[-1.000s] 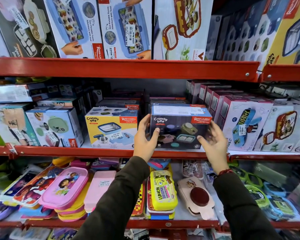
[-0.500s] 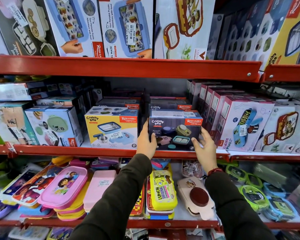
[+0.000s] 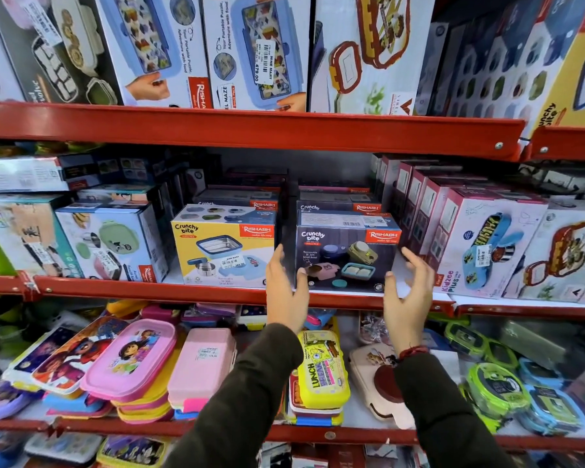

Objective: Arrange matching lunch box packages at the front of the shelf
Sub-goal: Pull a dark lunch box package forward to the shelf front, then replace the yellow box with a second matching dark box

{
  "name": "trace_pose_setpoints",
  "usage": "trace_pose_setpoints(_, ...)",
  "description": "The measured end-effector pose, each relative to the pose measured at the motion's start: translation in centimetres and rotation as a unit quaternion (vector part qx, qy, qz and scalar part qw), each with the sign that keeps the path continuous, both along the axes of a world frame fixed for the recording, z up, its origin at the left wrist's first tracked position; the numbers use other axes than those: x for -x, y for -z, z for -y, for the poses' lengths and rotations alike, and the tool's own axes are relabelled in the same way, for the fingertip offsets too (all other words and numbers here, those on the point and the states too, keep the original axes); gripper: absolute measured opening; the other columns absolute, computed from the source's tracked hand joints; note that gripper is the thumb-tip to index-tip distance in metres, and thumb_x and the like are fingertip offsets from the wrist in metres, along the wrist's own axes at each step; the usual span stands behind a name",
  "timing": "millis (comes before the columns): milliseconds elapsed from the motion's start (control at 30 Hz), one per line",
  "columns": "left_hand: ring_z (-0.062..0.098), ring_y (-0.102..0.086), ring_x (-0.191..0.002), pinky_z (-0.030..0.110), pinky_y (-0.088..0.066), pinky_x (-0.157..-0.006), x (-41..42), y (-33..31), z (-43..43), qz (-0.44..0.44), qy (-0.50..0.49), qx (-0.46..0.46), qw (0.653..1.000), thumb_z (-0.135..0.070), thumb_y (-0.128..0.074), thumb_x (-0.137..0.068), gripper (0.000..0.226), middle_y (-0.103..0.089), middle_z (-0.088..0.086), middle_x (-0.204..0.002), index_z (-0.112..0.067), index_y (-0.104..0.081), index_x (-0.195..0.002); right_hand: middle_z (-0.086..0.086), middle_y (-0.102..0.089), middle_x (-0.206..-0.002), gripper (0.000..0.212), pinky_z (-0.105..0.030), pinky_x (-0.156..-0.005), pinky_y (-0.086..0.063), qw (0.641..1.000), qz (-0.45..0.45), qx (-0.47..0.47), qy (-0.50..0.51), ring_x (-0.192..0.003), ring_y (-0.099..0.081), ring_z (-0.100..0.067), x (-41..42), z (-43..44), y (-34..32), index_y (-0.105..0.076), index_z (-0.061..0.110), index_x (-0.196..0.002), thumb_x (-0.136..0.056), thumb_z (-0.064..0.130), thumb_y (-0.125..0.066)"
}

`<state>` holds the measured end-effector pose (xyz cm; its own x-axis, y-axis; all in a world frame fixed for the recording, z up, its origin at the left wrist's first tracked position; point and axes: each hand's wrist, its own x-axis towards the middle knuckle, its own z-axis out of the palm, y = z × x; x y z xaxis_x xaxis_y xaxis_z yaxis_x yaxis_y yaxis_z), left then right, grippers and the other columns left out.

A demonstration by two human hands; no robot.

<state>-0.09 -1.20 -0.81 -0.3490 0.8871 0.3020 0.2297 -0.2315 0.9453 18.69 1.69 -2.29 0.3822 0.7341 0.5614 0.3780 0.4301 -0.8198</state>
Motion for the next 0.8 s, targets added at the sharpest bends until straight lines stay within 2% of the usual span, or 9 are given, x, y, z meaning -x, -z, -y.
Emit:
trace_pose_setpoints(67, 0.017, -0.041, -0.144, 0.047, -0.036, -0.125, 0.6, 0.6, 1.9, -0.006, -0.012, -0.037, 0.999, -0.013, -0.054, -0.105, 0.054, -0.042, -0.003, -0.152, -0.026, -0.035, -0.153, -0.012, -0.055, -0.130, 0.036, -0.030, -0.110, -0.045, 0.999, 0.010, -0.042, 0.007, -0.122, -0.056, -0.027, 1.6, 1.2, 0.0, -0.063, 0.012, -0.127, -0.095, -0.002, -0.059)
trace_pose_setpoints(133, 0.012, -0.043, -0.137, 0.041, -0.037, -0.123, 1.9, 0.9, 3.3, -0.028, -0.048, -0.070, 0.996, -0.012, -0.055, -0.104, 0.049, -0.045, -0.005, -0.144, -0.029, -0.040, -0.147, -0.012, -0.057, -0.124, 0.031, -0.020, -0.106, -0.046, 0.997, 0.026, -0.063, -0.024, -0.114, -0.059, -0.022, 3.9, 2.4, -0.2, -0.066, 0.009, -0.120, -0.093, -0.004, -0.059)
trace_pose_setpoints(233, 0.016, -0.043, -0.135, 0.037, -0.035, -0.119, 5.0, 0.4, 4.1, -0.035, -0.108, -0.106, 0.988, -0.010, -0.055, -0.102, 0.048, -0.047, 0.000, -0.142, -0.024, -0.044, -0.146, 0.000, -0.059, -0.122, 0.033, -0.023, -0.105, -0.047, 0.992, 0.054, -0.056, -0.100, -0.116, -0.057, 0.000, 8.0, 3.5, -0.5, -0.066, 0.018, -0.124, -0.096, 0.001, -0.061)
trace_pose_setpoints(267, 0.018, -0.043, -0.135, 0.037, -0.034, -0.119, 6.4, 0.2, 4.0, -0.029, -0.124, -0.111, 0.986, -0.008, -0.055, -0.101, 0.049, -0.046, 0.003, -0.143, -0.023, -0.044, -0.146, 0.003, -0.059, -0.124, 0.035, -0.023, -0.105, -0.047, 0.988, 0.065, -0.045, -0.132, -0.118, -0.057, 0.000, 9.4, 3.7, -0.6, -0.065, 0.020, -0.128, -0.097, 0.005, -0.060)
trace_pose_setpoints(333, 0.018, -0.042, -0.137, 0.024, -0.030, -0.120, 9.2, -0.1, 3.6, -0.020, -0.154, -0.109, 0.982, -0.005, -0.055, -0.100, 0.052, -0.044, 0.010, -0.147, -0.020, -0.043, -0.149, 0.006, -0.058, -0.138, 0.042, -0.026, -0.110, -0.045, 0.977, 0.072, -0.003, -0.200, -0.130, -0.056, -0.005, 12.0, 3.6, -0.6, -0.057, 0.023, -0.142, -0.101, 0.013, -0.058)
trace_pose_setpoints(433, 0.010, -0.036, -0.139, -0.003, -0.020, -0.109, 13.3, -0.8, 2.9, -0.023, -0.180, -0.082, 0.980, -0.001, -0.052, -0.102, 0.057, -0.036, 0.013, -0.156, -0.011, -0.035, -0.155, 0.004, -0.041, -0.162, 0.053, -0.037, -0.125, -0.032, 0.959, 0.055, 0.106, -0.257, -0.151, -0.038, -0.012, 15.4, 3.0, -0.7, -0.038, 0.030, -0.157, -0.106, 0.025, -0.051)
trace_pose_setpoints(567, 0.024, -0.020, -0.158, 0.008, -0.011, -0.112, 17.2, -0.6, 1.3, -0.002, -0.130, 0.017, 0.991, -0.006, -0.046, -0.106, 0.062, -0.019, 0.013, -0.171, -0.006, -0.019, -0.162, 0.003, -0.027, -0.170, 0.056, -0.041, -0.130, -0.021, 0.950, 0.046, 0.178, -0.252, -0.157, -0.026, -0.016, 17.8, 2.0, -1.3, -0.025, 0.026, -0.162, -0.109, 0.029, -0.043)
trace_pose_setpoints(700, 0.030, -0.040, -0.152, 0.040, -0.026, -0.129, 19.6, 0.2, 0.1, -0.012, -0.048, 0.062, 0.997, -0.013, -0.050, -0.104, 0.054, -0.045, 0.015, -0.160, -0.008, -0.037, -0.156, -0.002, -0.030, -0.169, 0.057, -0.036, -0.129, -0.020, 0.945, 0.050, 0.219, -0.239, -0.157, -0.027, -0.019, 18.6, 0.8, -1.4, -0.024, 0.021, -0.163, -0.110, 0.032, -0.041)
trace_pose_setpoints(800, 0.024, -0.043, -0.147, 0.044, -0.030, -0.128, 20.9, 0.2, 0.6, -0.052, -0.028, 0.030, 0.998, -0.017, -0.051, -0.106, 0.052, -0.048, 0.012, -0.156, -0.016, -0.039, -0.157, 0.002, -0.035, -0.168, 0.064, -0.047, -0.129, -0.026, 0.947, 0.038, 0.200, -0.247, -0.155, -0.033, -0.018, 18.4, 0.6, -1.1, -0.025, 0.031, -0.162, -0.103, 0.042, -0.047)
